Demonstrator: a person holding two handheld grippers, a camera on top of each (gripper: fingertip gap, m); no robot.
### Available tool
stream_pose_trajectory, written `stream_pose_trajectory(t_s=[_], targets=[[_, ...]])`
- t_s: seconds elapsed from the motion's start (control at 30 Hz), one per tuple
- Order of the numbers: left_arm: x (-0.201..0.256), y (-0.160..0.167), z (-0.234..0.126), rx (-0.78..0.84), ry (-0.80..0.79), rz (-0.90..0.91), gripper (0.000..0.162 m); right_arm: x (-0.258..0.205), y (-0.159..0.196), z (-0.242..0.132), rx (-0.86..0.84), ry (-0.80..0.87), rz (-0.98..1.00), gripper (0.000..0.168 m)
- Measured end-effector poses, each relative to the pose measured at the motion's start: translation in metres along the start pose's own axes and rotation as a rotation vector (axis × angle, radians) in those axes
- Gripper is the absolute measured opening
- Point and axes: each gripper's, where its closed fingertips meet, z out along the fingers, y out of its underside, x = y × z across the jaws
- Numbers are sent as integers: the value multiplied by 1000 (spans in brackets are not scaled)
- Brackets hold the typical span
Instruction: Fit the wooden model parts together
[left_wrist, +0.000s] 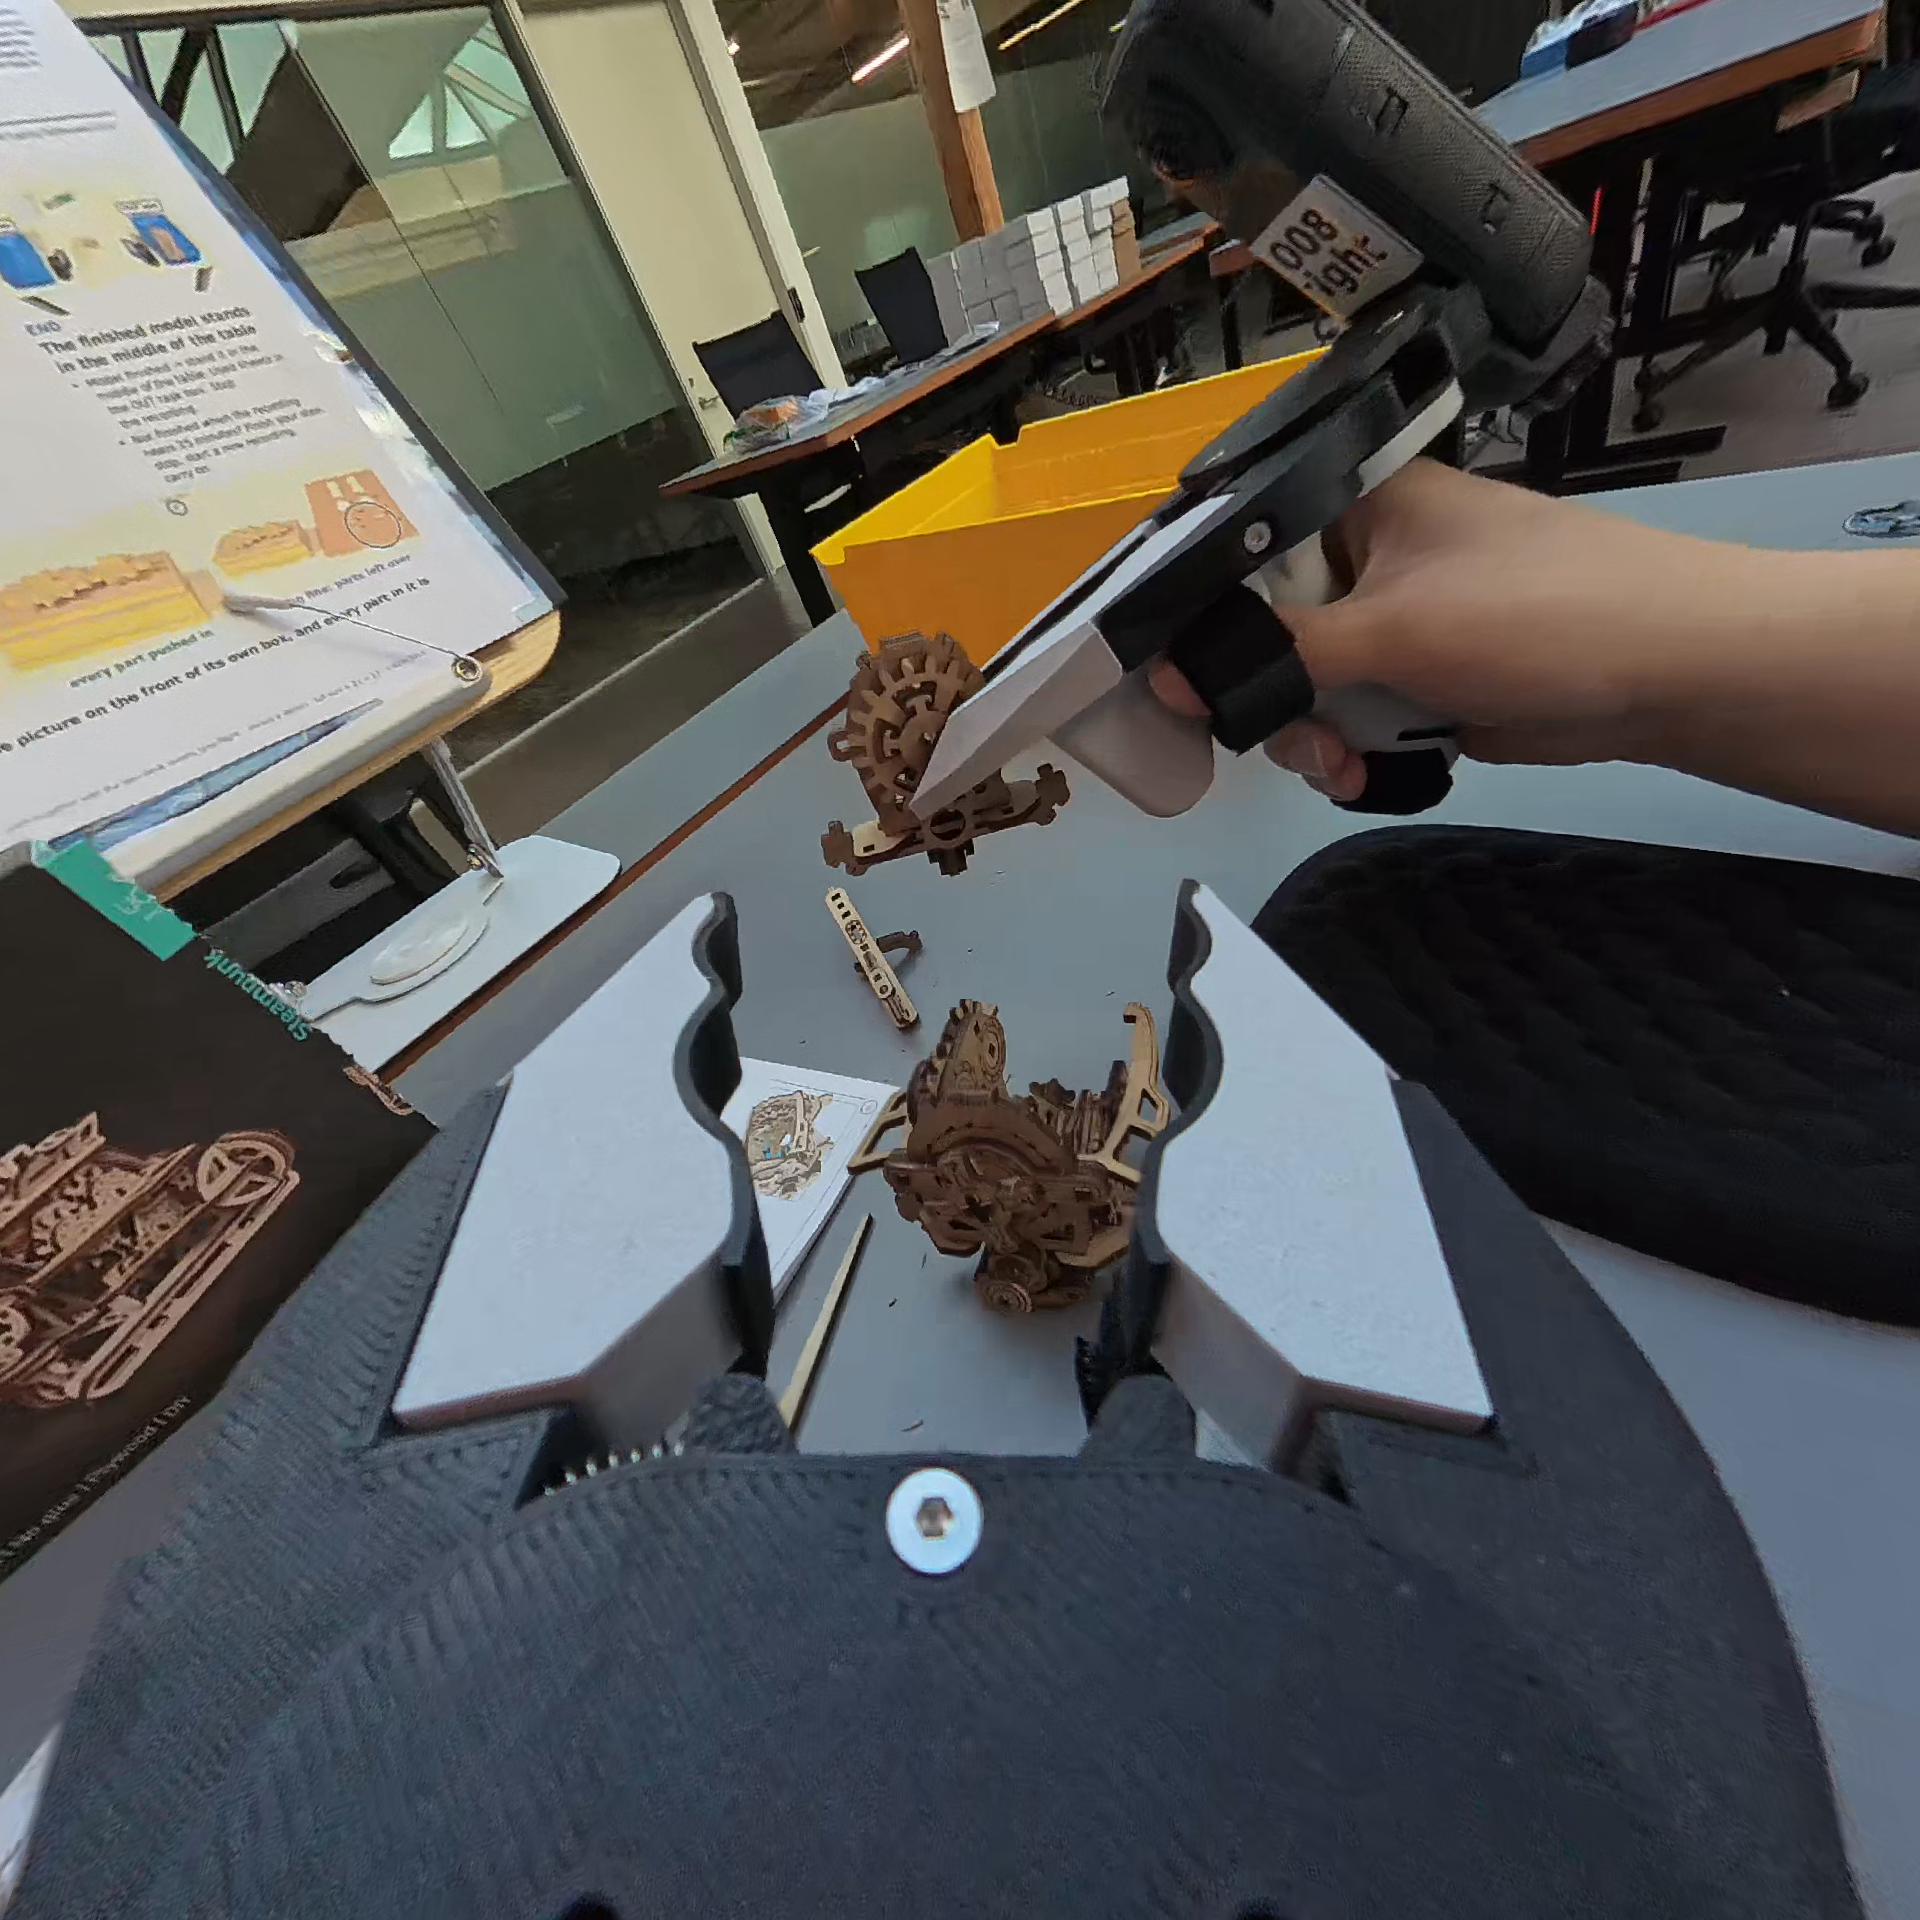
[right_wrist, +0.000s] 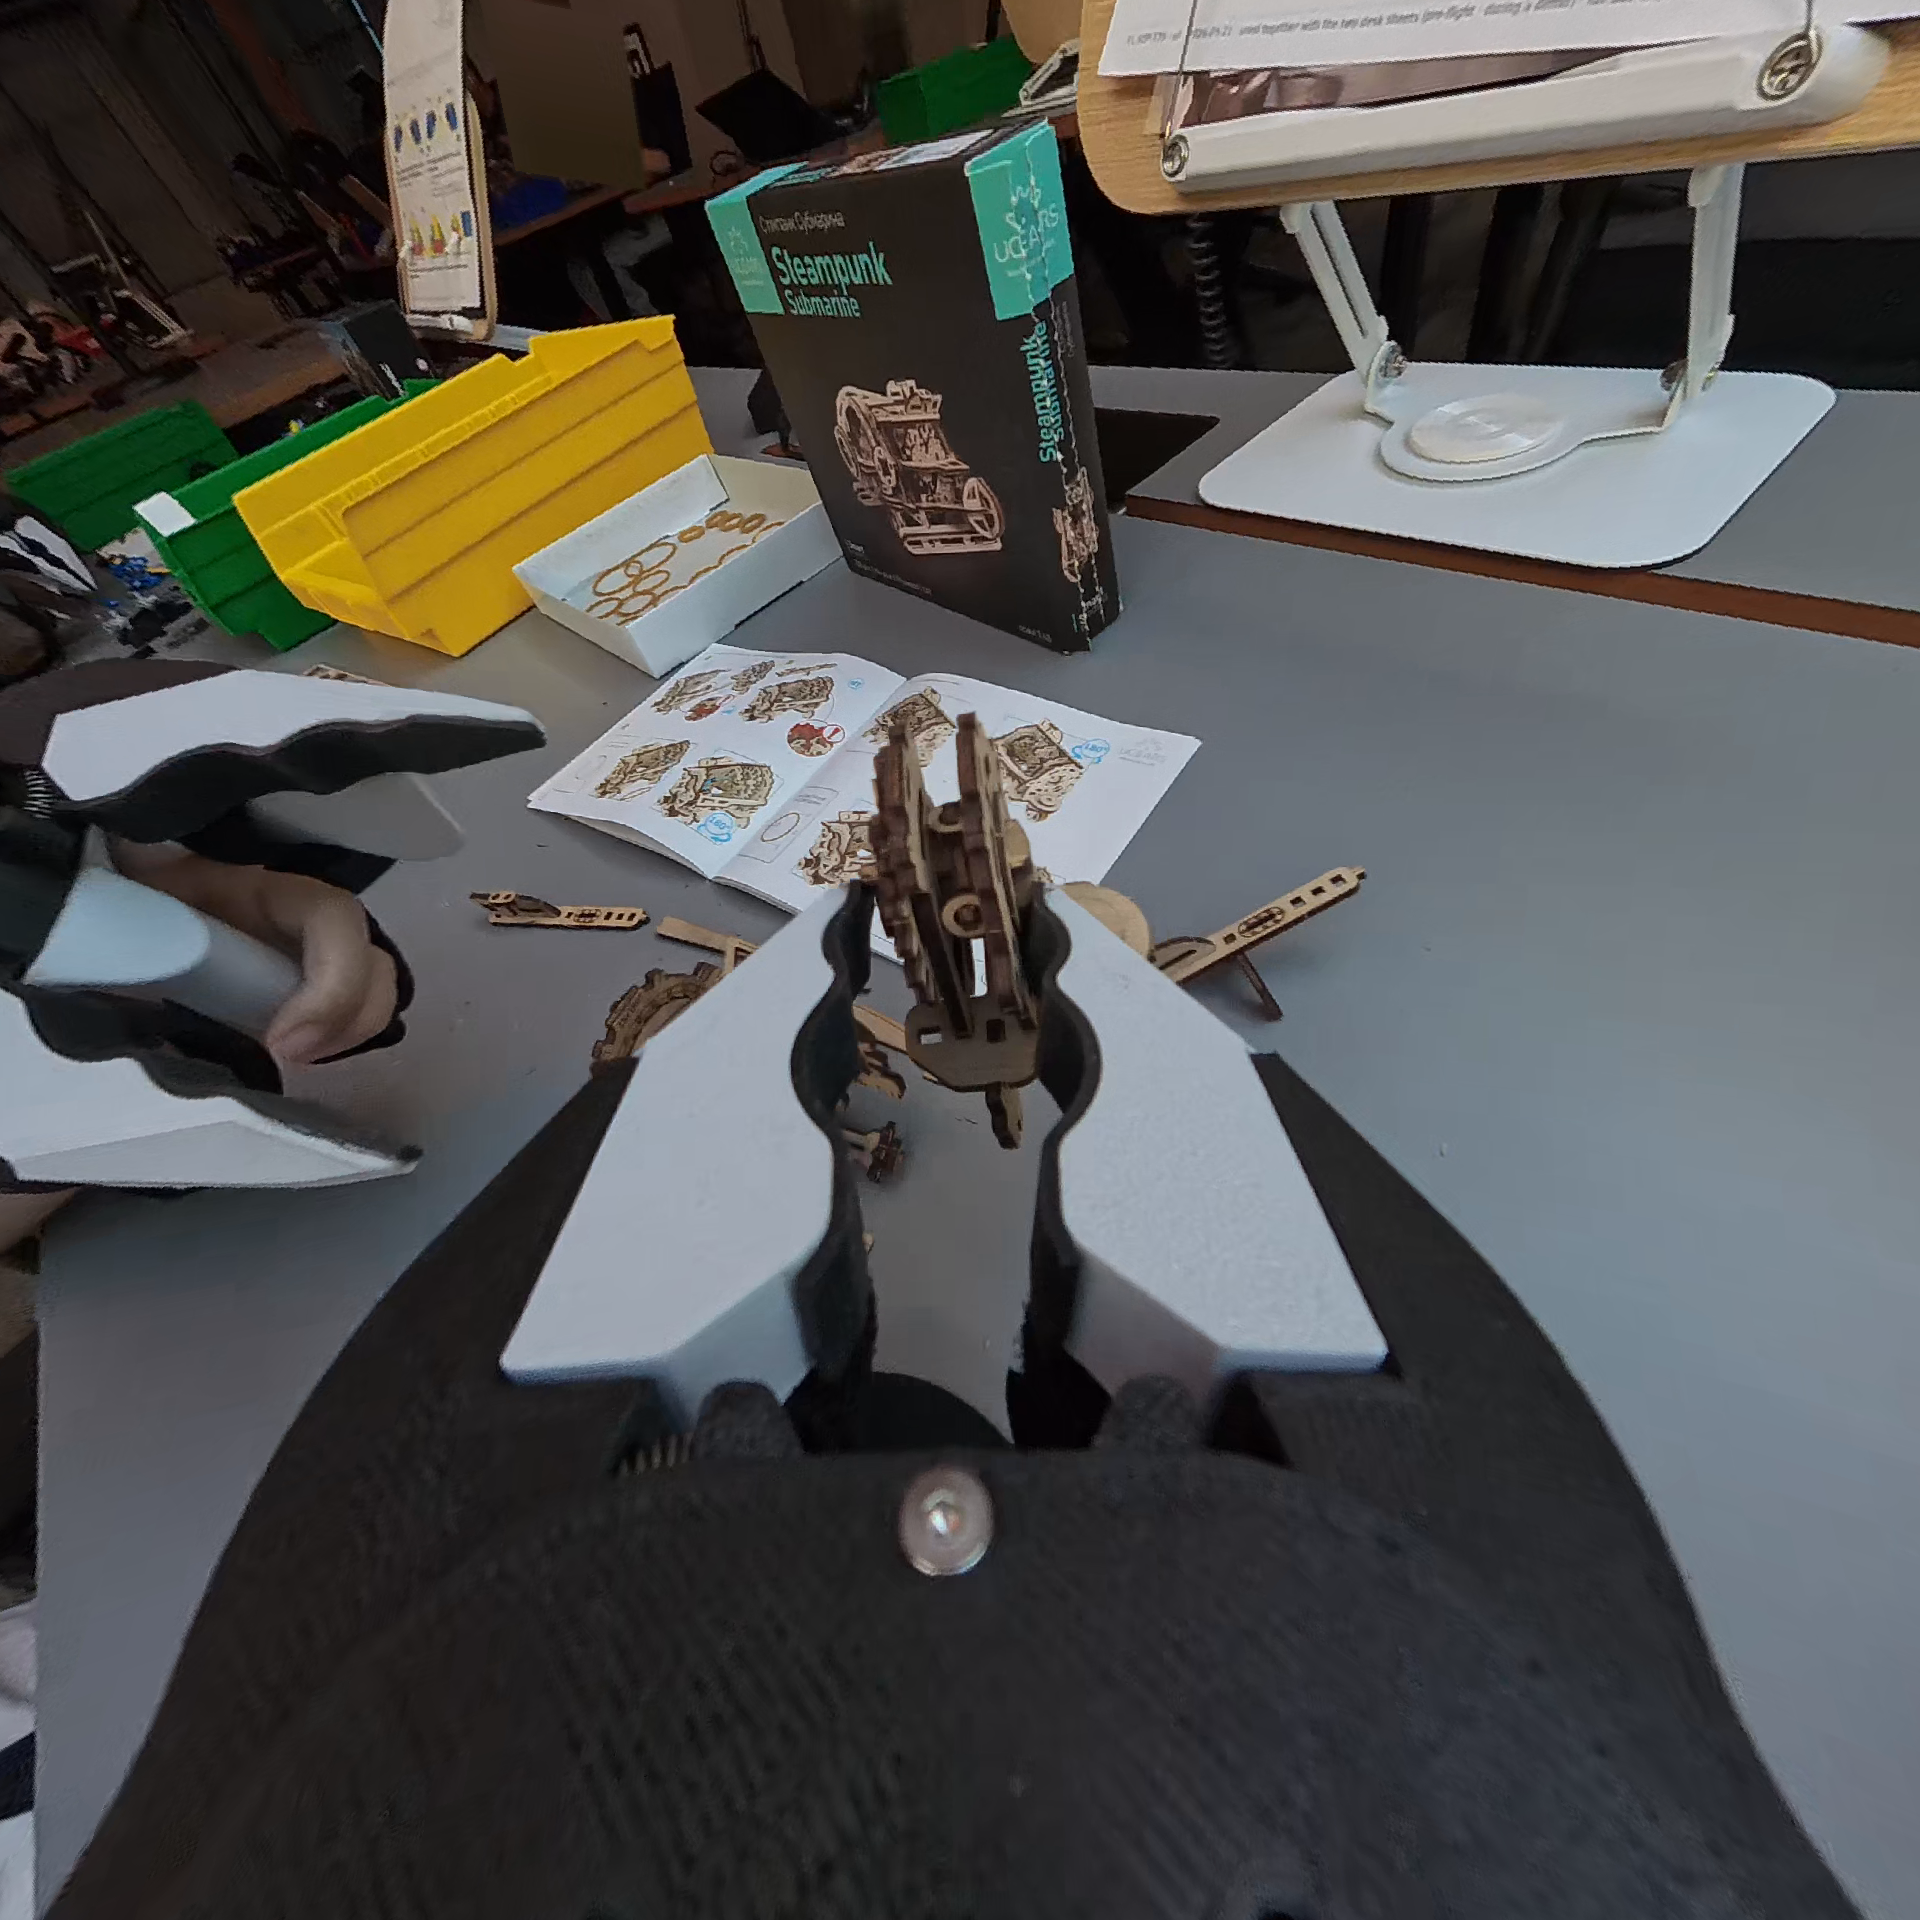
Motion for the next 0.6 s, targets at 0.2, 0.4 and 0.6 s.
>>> stream_pose_trajectory(t_s=[0.2,0.4,0.6], targets=[[-6,-14,49,-76,-1,59,82,-7,-18,-12,105,-111,142,29],[-10,-13,83,-119,-41,142,85,-10,-24,-17,149,-183,247,28],[-12,-30,87,-42,-38,133,70,-12,-28,-19,174,-169,203,28]])
